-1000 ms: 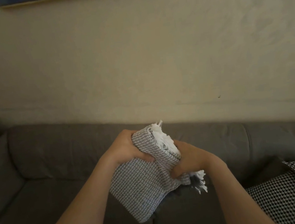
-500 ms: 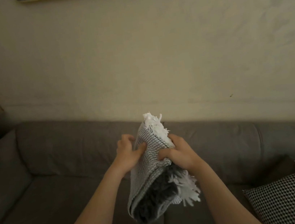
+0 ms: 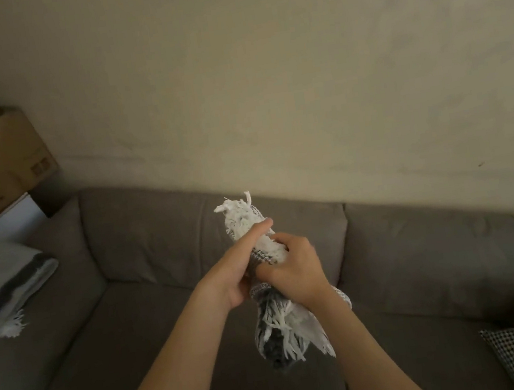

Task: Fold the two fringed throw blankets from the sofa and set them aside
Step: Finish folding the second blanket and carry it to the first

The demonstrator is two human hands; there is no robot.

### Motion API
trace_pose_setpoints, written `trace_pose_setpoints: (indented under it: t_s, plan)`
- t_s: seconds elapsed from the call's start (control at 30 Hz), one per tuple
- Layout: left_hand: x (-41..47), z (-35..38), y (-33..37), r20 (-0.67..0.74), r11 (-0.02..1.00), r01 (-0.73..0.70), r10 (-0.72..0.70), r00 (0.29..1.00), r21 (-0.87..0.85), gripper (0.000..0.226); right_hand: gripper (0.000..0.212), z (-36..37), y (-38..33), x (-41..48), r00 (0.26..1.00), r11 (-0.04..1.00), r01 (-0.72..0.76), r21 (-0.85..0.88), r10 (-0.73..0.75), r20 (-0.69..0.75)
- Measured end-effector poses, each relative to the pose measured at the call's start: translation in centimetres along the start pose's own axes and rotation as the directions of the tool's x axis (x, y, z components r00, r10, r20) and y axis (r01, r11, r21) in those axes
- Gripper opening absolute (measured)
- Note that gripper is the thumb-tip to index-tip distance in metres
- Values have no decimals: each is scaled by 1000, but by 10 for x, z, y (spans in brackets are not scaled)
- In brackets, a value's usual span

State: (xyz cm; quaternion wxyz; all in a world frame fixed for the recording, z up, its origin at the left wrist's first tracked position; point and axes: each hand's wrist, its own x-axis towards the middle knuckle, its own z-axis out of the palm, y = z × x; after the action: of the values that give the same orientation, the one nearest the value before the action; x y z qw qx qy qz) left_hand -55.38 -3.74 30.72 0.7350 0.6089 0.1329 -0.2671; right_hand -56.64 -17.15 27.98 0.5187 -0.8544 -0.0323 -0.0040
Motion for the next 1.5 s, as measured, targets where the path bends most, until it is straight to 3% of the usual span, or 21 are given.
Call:
trace_pose_setpoints:
  t_s: [0.1,0.23,0.33,0.43,0.53,0.63,0.7,0.73,0.8,0.87,0.9,1.0,1.13,1.2,1.27,1.33,1.4,1.5]
  plan:
    - [3,-32,2,-40,999,-21,19,999,-46,61,43,30,-14,6,997,996,28,-85,-22,70]
    - [12,-61,5,-89,993,-20,9,996,-116,54,43,58,-30,15,995,993,49,-107,-39,92]
    - [22,-79,4,-147,989,-9,-13,989,-149,35,37,68,-31,19,986,991,19,136,-40,160]
    - [23,-101,7,-122,991,29,-45,992,-131,31,28,75,-28,26,955,876,-112,469,-36,296]
    - [25,-118,12,-203,995,28,-46,978,-91,38,29,84,-29,42,932,726,-342,596,179,316]
    - [26,-123,9,-259,998,-23,9,966,-52,45,19,88,-18,60,913,731,-355,582,406,46]
    - [26,-131,12,-266,996,-70,54,962,-49,44,21,91,5,76,870,849,-337,407,447,-210]
    - [26,-136,18,-257,994,-88,69,964,-62,42,28,95,20,87,868,894,-350,282,422,-262]
    - [22,-141,29,-216,991,-97,76,974,-89,38,44,101,43,102,893,911,-381,157,407,-194]
    - [20,-145,37,-186,986,-103,77,980,-131,34,59,104,57,117,912,891,-392,227,409,-33]
    - [24,-149,40,-182,980,-118,88,979,-162,32,67,106,61,126,904,845,-420,331,421,72]
    - [27,-155,48,-224,951,-183,127,966,-248,26,76,103,58,134,812,518,-577,631,446,377]
    - [42,-171,59,-299,912,-330,253,920,-242,65,64,110,55,131,813,341,-573,745,353,463]
    - [48,-184,59,-313,907,-332,247,917,-258,62,60,118,51,131,813,287,-568,772,343,470]
    - [51,-205,56,-327,899,-325,226,918,-293,46,61,130,45,137,796,297,-594,748,348,495]
    - [51,-230,57,-322,904,-304,204,924,-300,29,74,144,40,147,790,382,-608,696,380,482]
    - [54,-259,60,-302,927,-259,174,937,-270,25,81,158,32,160,811,520,-574,633,468,351]
    - [62,-314,62,-274,970,-132,72,959,-206,29,69,178,17,171,864,677,-490,549,459,205]
